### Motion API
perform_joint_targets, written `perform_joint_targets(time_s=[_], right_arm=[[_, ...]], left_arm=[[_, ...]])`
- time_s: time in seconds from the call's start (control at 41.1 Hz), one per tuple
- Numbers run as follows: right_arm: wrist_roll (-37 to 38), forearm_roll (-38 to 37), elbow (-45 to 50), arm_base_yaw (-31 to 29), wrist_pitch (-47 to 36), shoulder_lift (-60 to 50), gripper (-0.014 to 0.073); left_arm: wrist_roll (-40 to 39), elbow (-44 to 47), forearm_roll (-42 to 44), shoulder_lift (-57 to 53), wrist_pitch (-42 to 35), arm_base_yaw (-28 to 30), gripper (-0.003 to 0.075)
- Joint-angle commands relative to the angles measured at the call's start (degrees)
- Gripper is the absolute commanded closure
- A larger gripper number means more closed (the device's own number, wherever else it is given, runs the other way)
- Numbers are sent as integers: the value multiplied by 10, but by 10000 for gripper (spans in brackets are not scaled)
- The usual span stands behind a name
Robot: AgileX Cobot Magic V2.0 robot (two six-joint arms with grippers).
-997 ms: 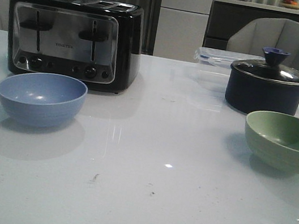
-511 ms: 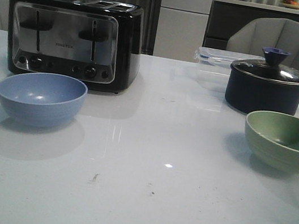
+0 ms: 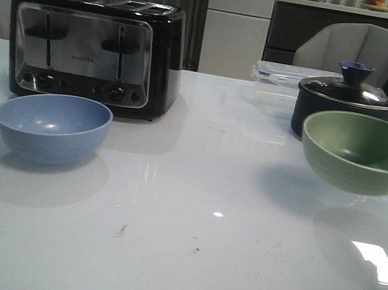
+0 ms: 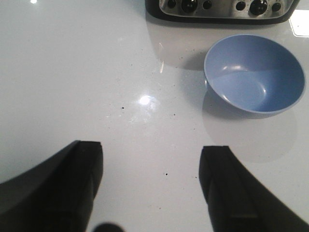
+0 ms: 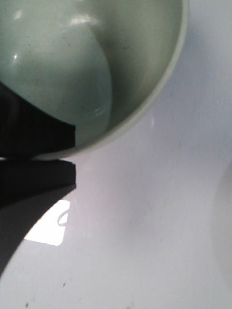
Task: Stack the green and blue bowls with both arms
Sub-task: 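Slide the green bowl with the right gripper toward the table center, then open the right gripper and lift it away from the green bowl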
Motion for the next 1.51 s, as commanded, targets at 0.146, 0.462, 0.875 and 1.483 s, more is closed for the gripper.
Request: perform_joint_targets(time_s=[0.146,0.462,0.875,1.483], right_arm=[[-12,3,-57,136,22,-25,541],[-12,6,-57,239,-16,32,541],[-12,8,-57,242,-48,64,216],[-63,-3,193,276,-146,-251,200]], left_arm=[[-2,-18,-1,-1,-41,-1,223],[-2,-18,-1,-1,-41,-1,223],[-2,-18,-1,-1,-41,-1,223],[27,-19,-37,1,-41,-3,223]])
